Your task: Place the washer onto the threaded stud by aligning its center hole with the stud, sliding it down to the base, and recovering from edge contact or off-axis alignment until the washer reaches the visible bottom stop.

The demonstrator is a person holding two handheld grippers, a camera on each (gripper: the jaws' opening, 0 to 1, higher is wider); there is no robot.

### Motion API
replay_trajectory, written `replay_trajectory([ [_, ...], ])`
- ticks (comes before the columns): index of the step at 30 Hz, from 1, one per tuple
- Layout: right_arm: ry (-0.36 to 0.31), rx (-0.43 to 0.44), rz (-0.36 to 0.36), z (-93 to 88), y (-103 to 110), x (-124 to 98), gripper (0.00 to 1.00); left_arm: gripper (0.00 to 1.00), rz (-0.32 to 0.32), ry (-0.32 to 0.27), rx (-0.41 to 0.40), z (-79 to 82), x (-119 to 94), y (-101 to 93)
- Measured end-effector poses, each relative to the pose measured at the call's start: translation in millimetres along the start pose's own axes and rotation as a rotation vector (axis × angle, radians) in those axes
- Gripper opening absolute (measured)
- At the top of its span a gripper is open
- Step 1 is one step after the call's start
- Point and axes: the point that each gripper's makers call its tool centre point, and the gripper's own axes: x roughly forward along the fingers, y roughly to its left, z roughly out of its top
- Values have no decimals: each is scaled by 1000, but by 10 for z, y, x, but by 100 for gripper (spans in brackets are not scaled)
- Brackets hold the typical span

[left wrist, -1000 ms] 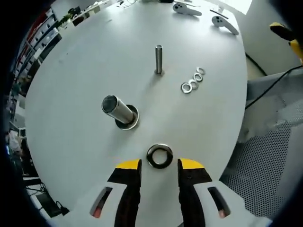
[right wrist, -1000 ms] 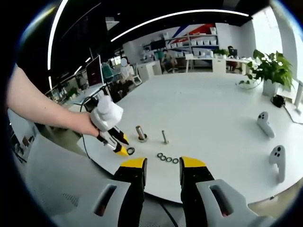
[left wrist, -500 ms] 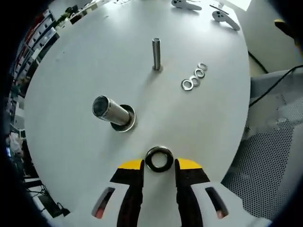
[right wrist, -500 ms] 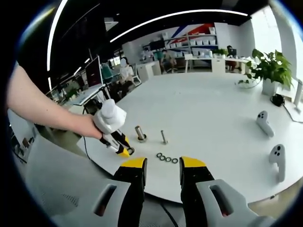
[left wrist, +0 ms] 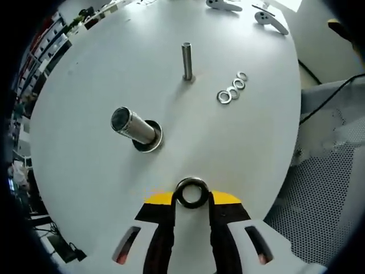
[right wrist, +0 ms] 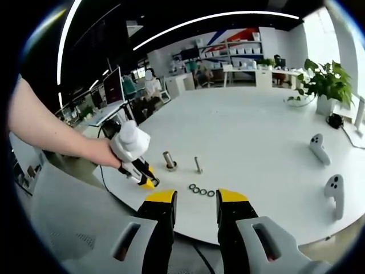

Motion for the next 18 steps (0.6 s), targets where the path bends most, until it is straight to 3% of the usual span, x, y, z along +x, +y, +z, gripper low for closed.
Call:
replay_trajectory([
  [8, 6, -4, 9, -8, 16, 7, 30, 21, 5, 13, -74, -241, -7, 159],
  [15, 23, -16, 20, -35, 45, 17, 30, 22, 15, -1, -110, -220, 24, 161],
  [18, 29, -19, 24, -47, 54, 20, 30, 27, 7, -12, -133, -211, 34, 126],
])
